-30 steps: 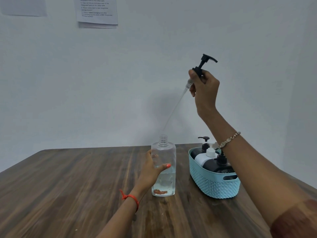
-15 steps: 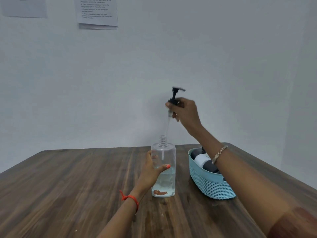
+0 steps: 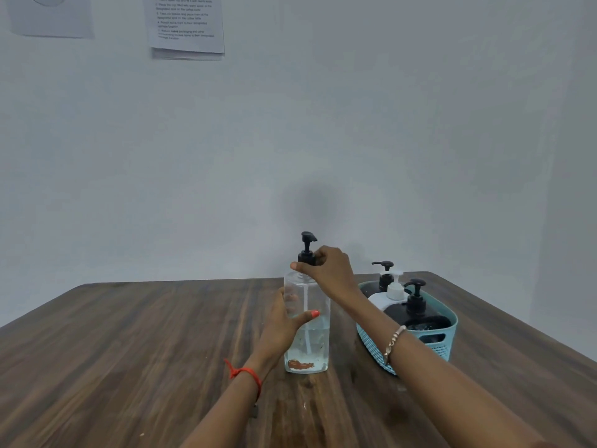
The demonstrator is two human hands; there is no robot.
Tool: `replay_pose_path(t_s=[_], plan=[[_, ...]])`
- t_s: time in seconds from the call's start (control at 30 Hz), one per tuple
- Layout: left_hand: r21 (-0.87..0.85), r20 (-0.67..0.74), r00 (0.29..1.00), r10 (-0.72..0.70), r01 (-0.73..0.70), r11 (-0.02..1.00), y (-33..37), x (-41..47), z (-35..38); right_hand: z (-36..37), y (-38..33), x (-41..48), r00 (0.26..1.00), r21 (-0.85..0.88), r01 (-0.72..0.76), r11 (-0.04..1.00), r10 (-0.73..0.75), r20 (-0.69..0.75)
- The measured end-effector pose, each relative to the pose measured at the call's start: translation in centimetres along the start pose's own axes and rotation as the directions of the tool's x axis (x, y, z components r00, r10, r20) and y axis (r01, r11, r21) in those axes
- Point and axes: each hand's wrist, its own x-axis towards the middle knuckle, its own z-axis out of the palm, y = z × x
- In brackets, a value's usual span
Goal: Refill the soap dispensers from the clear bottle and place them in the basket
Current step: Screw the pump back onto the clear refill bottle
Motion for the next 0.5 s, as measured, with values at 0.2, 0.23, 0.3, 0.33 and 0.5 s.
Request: replay_pose_path(t_s=[0.2,0.23,0.3,0.33,0.5], plan=[[-0.040,-0.016,1.000,-0.005,0.005,0.999,0.7,-0.1,-0.6,-0.8,-0.3,-0.9,0.998,0.201,-0.041,0.979,0.048,-0.030],[-0.032,-0.005,1.000,-0.001,0.001,0.999,0.9,-0.2,-0.6,-1.1,-0.6,-0.7,0.998,0.263,-0.065,0.963,0.066,0.003],[-0.009,0.002,1.000,0.012,-0.012,1.000,1.3,-0.5,-0.8,-1.6,-1.3,-0.5,0.990,0.351,-0.103,0.931,0.063,0.124],[-0.002,-0.002,1.000,0.019,-0.019,1.000,1.5,-0.7,-0.9,-1.8,-1.6,-0.4,0.984,0.364,-0.102,0.926,0.040,0.172],[0.001,-0.031,0.998,0.051,-0.051,0.999,1.9,-1.6,-1.3,-1.6,-2.6,-0.9,0.999,0.250,-0.025,0.968,0.016,0.037]])
